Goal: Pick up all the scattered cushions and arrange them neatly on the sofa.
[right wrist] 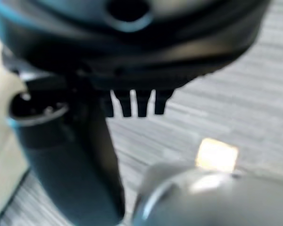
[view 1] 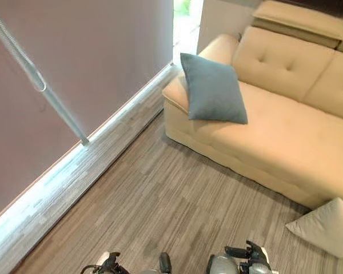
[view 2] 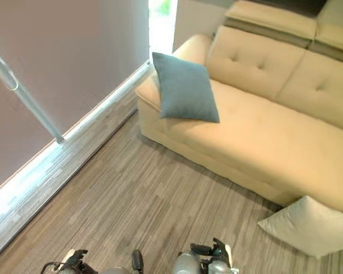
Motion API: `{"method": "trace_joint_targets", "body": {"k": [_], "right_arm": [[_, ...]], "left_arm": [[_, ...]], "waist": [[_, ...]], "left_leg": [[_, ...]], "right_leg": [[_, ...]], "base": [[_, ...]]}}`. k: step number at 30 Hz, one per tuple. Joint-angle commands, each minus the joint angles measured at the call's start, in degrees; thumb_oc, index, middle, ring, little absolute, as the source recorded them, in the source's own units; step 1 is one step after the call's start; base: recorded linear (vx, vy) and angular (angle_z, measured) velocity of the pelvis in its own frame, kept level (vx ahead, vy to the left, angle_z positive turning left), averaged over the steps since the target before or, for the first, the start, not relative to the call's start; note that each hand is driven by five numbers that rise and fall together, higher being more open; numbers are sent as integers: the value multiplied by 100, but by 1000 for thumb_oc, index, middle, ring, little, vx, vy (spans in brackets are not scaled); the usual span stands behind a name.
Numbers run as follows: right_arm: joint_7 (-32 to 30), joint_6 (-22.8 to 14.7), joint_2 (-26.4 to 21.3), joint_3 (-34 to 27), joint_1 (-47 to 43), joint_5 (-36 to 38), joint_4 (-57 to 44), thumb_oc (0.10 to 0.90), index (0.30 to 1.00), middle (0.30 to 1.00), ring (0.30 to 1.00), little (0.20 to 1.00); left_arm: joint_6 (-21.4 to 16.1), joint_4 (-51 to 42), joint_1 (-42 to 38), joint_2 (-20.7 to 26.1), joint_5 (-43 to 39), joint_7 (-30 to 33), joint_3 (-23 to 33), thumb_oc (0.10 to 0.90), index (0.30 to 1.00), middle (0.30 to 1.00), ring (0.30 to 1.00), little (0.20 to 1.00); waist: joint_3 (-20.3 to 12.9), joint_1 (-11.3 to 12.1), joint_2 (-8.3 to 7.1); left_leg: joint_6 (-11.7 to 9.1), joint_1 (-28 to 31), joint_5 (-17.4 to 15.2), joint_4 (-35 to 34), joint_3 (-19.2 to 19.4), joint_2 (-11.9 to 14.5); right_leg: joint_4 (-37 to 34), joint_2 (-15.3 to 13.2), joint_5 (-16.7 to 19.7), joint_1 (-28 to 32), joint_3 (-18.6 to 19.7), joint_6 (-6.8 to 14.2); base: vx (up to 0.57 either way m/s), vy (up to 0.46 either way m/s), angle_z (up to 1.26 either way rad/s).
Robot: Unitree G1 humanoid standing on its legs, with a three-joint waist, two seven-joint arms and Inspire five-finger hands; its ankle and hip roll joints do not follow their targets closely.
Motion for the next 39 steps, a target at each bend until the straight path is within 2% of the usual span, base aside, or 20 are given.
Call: {"method": "trace_joint_targets", "body": {"k": [1,5,8,9,10,11,13,14,16,18,20,24,28,30,32,33,34,35,37,39], "right_arm": [[-305,-42,-126,63,107,96,38,800,900,900,900,900],[-239,-70,-144,107,53,238,25,800,900,900,900,900],[-211,-76,-203,200,-40,172,9,800,900,900,900,900],[-178,-80,-232,265,-93,107,-17,800,900,900,900,900],[-178,-101,-262,495,-183,-99,-160,800,900,900,900,900],[-223,-114,-303,622,-246,-233,-260,800,900,900,900,900],[-273,-121,-363,689,-285,-343,-409,800,900,900,900,900],[-384,-130,-453,824,-389,-515,-634,800,900,900,900,900],[-444,-144,-556,943,-455,-701,-814,800,900,900,900,900],[-487,-168,-611,1024,-498,-787,-846,800,900,900,900,900],[-438,-166,-593,1069,-556,-799,-787,800,900,900,900,900],[-426,-153,-406,1116,-545,-785,-456,800,900,900,900,900],[-362,-152,-221,1161,-461,-819,-377,800,900,900,900,900],[-295,-172,-88,1068,-311,-685,-281,800,900,900,900,900],[-346,-168,-2,1122,-281,-768,-314,800,900,900,900,900],[-346,-167,-4,1122,-281,-768,-314,800,900,900,900,900],[-516,-125,-29,1142,-239,-976,-361,800,900,900,900,900],[-516,-125,-31,1142,-239,-976,-362,800,900,900,900,900],[-639,-102,-40,1167,-200,-1092,-559,800,900,900,900,900],[-755,-132,-67,1200,-208,-1144,-779,800,900,900,900,900]], "left_arm": [[-308,-186,-139,-40,114,122,45,800,900,900,900,900],[-348,-177,-165,-171,74,67,-14,800,900,900,900,900],[-353,-171,-154,-304,25,24,-64,800,900,900,900,900],[-357,-176,-144,-355,10,-19,-73,800,900,900,900,900],[-378,-269,-157,-363,0,-10,-114,800,900,900,900,900],[-389,-390,-194,-348,-4,31,-168,800,900,900,900,900],[-398,-480,-212,-325,-35,71,-180,800,900,900,900,900],[-418,-619,-254,-318,-56,160,-208,800,900,900,900,900],[-412,-623,-215,-355,-13,188,-224,800,900,900,900,900],[-399,-454,-69,-375,-65,164,-107,800,900,900,900,900],[-344,-151,31,-419,-396,158,250,800,900,900,900,900],[-296,55,-35,-400,-504,159,402,800,900,900,900,900],[-294,-92,-122,-343,-533,175,461,800,900,900,900,900],[-238,-194,-231,-221,-40,423,154,800,900,900,900,900],[-325,-556,-385,-166,40,497,-37,800,900,900,900,900],[-325,-556,-386,-168,40,497,-38,800,900,900,900,900],[-411,-1059,-508,-111,71,581,-231,800,900,900,900,900],[-410,-1060,-509,-113,71,581,-231,800,900,900,900,900],[-508,-1616,-571,-58,-29,600,-363,800,900,900,900,900],[-584,-1909,-572,-43,-100,604,-449,800,900,900,900,900]], "waist": [[188,-230,29],[31,-319,-16],[-23,-326,46],[-30,-299,79],[37,-181,-10],[142,-80,-93],[217,-5,-172],[298,140,-230],[326,284,-198],[283,469,-183],[220,732,-74],[46,1017,-151],[-164,1019,-264],[-325,967,-399],[-309,923,-421],[-322,926,-412],[-243,894,-369],[-255,894,-358],[-217,806,-272],[-181,753,-257]], "left_leg": [[-258,497,-937,308,-377,377],[-378,782,-1107,332,-397,424],[-538,667,-915,872,-381,618],[-665,517,-615,1451,-351,804],[-739,-77,72,2975,-457,1060],[-709,-502,330,3772,-570,1119],[-660,-797,423,4241,-535,1218],[-525,-1307,144,4434,-473,1103],[-412,-1779,-211,3976,-438,758],[-279,-1992,-378,2982,-447,425],[-410,-2018,329,1356,-904,294],[-479,-2143,688,41,-1604,290],[-396,-1890,988,157,-1650,222],[-221,-1660,774,296,-1537,82],[-95,-1570,536,456,-1372,54],[-96,-1588,539,458,-1373,64],[16,-1344,328,479,-1176,75],[14,-1359,334,479,-1180,86],[97,-1003,200,320,-1093,110],[81,-694,17,180,-1044,93]], "right_leg": [[-1530,190,1195,76,12,296],[-1556,254,1363,147,269,241],[-1267,367,1223,261,268,62],[-1163,496,1075,379,270,-73],[-1103,627,802,653,261,-360],[-1103,679,691,808,277,-530],[-1092,758,562,934,293,-694],[-1066,834,334,1103,410,-761],[-1016,908,142,1284,504,-726],[-1079,1010,26,1503,574,-623],[-1232,1284,-95,1872,742,-566],[-1364,1485,-425,2473,1146,-517],[-1355,1398,-434,2612,1212,-431],[-985,1217,-401,2551,1302,-237],[-52,1016,-63,2140,1233,-18],[-58,1026,-50,2124,1235,-20],[859,632,436,1784,715,209],[847,644,450,1773,712,206],[1367,280,745,1534,193,214],[1051,14,446,1482,-91,165]], "base": [[487,-198,-14],[421,-235,14],[264,-212,2],[282,-363,-1],[337,-494,-9],[318,-535,-10],[187,-279,-27],[268,-166,-29],[351,-100,1],[432,19,-20],[509,43,-41],[501,50,-71],[428,142,-58],[415,230,-12],[206,180,-16],[171,185,-34],[113,115,-41],[216,180,-63],[237,118,-46],[300,9,-27]]}}
